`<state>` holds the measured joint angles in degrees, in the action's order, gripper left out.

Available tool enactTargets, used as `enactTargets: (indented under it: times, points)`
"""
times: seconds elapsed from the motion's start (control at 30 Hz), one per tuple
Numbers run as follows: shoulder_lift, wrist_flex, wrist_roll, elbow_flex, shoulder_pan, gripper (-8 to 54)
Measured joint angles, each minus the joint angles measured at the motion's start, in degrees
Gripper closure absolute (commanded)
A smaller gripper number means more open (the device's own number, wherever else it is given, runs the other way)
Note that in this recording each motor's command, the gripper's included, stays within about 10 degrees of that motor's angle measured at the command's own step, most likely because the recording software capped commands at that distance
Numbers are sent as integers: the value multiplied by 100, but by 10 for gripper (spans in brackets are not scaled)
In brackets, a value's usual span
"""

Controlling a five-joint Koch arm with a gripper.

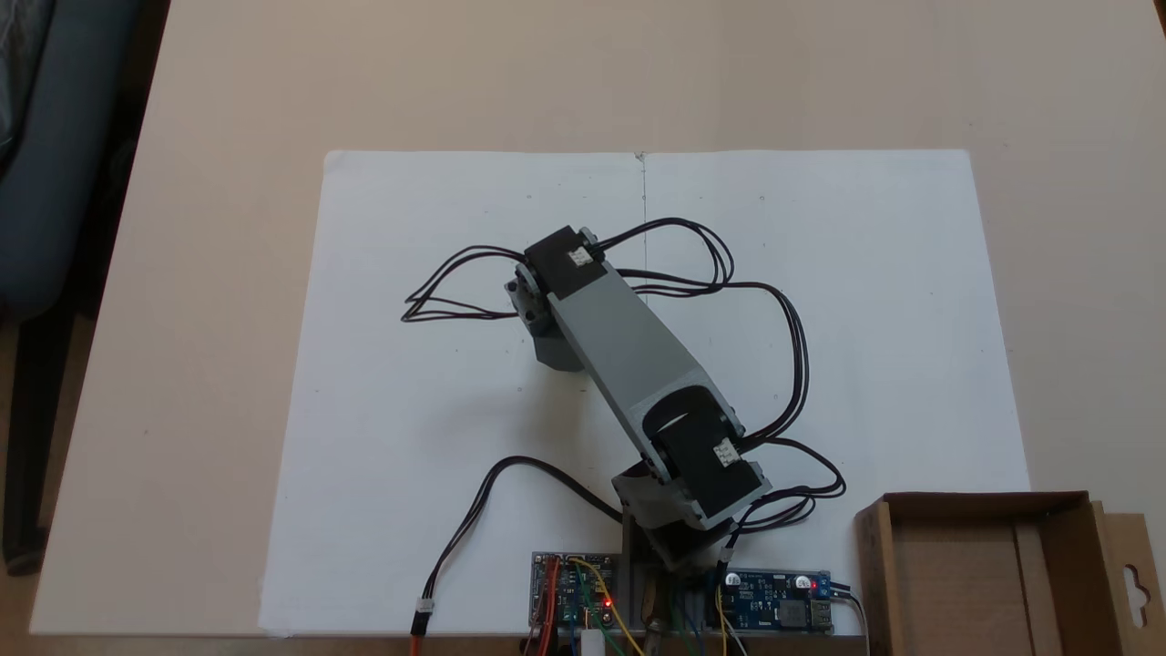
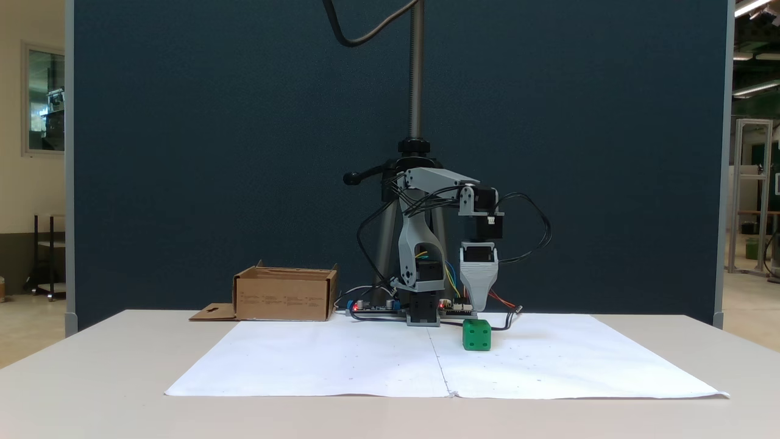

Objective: Grasp a green dice and put it in the bin.

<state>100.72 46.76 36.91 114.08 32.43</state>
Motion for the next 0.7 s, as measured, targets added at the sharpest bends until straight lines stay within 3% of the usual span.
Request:
enactTargets:
  times: [0.7]
  points:
    - [-26, -158, 0, 193, -132, 42]
